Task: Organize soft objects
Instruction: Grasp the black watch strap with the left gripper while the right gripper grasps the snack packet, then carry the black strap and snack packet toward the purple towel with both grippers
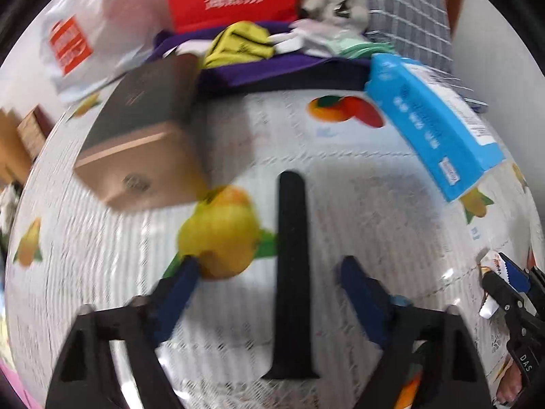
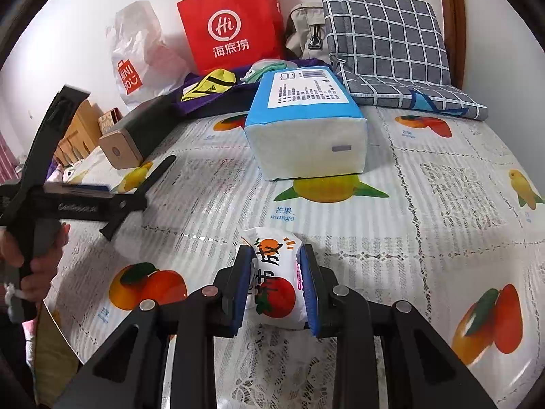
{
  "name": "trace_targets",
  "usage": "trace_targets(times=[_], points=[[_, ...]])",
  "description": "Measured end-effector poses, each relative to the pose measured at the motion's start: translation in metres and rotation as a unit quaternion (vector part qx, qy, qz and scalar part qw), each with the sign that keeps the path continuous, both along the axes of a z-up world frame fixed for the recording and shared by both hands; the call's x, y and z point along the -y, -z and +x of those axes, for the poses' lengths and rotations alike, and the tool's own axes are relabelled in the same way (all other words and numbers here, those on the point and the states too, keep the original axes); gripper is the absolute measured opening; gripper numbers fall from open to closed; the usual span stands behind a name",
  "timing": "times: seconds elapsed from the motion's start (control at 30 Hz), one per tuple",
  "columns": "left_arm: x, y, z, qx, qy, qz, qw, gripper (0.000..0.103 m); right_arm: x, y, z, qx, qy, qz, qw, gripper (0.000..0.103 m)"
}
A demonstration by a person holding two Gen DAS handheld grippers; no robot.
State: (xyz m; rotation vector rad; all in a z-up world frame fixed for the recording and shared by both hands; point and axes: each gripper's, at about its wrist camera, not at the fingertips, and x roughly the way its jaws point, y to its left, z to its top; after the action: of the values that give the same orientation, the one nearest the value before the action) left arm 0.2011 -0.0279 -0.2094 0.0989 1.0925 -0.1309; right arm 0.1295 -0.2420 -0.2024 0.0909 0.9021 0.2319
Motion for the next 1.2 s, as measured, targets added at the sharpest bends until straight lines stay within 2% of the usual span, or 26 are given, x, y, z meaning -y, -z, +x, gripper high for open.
trace_targets(times=[0.03,0.07,0.1,0.17,0.2,0.37,0.53,0.67,0.8,0.93,1.0,1.13,1.2], points=[[0.004,-0.003,0.0,0.002,0.02,-0.002,0.9998,0.048,0.0,0.0,-0.001,-0.002,0.003,-0.007,1.0,0.032],[0.01,-0.003,0.002,0.002,0.029,-0.003,0.9996,0.036,0.001,-0.001,-0.002,-0.004,0.007,-0.021,1.0,0.039],[0.012,-0.004,0.006,0.002,0.034,-0.001,0.9994,0.032,0.002,-0.002,-0.004,-0.003,0.01,-0.032,0.999,0.043],[0.016,-0.004,0.008,0.002,0.04,0.0,0.9992,0.022,0.004,-0.001,-0.005,-0.005,0.011,-0.052,0.999,0.044],[0.017,-0.003,0.009,0.001,0.04,-0.002,0.9992,0.021,0.004,0.0,-0.006,-0.005,0.01,-0.057,0.998,0.047],[0.016,-0.003,0.007,0.007,0.041,-0.008,0.9991,0.02,0.003,0.002,-0.012,0.002,0.0,-0.077,0.997,0.05],[0.015,-0.001,0.004,0.008,0.04,-0.011,0.9991,0.02,0.004,0.003,-0.01,0.004,0.01,-0.07,0.997,0.05],[0.014,-0.001,0.007,-0.001,0.038,-0.014,0.9992,0.02,0.003,0.002,-0.001,0.007,0.015,-0.065,0.998,0.038],[0.01,-0.001,0.008,-0.002,0.036,-0.026,0.999,0.02,0.007,0.001,0.008,0.0,0.011,-0.053,0.999,0.033],[0.014,-0.001,0.005,0.004,0.042,-0.012,0.999,0.02,0.013,-0.002,0.009,-0.007,0.009,-0.024,1.0,0.031],[0.014,-0.003,0.004,-0.004,0.039,-0.009,0.9992,0.02,0.017,-0.003,0.008,-0.01,0.011,-0.016,1.0,0.031],[0.009,-0.004,0.001,-0.004,0.037,-0.022,0.9991,0.02,0.013,-0.001,0.002,-0.013,0.007,-0.038,0.999,0.032],[0.009,-0.004,0.002,-0.006,0.038,-0.024,0.999,0.02,0.009,0.001,0.001,-0.012,0.003,-0.044,0.999,0.039]])
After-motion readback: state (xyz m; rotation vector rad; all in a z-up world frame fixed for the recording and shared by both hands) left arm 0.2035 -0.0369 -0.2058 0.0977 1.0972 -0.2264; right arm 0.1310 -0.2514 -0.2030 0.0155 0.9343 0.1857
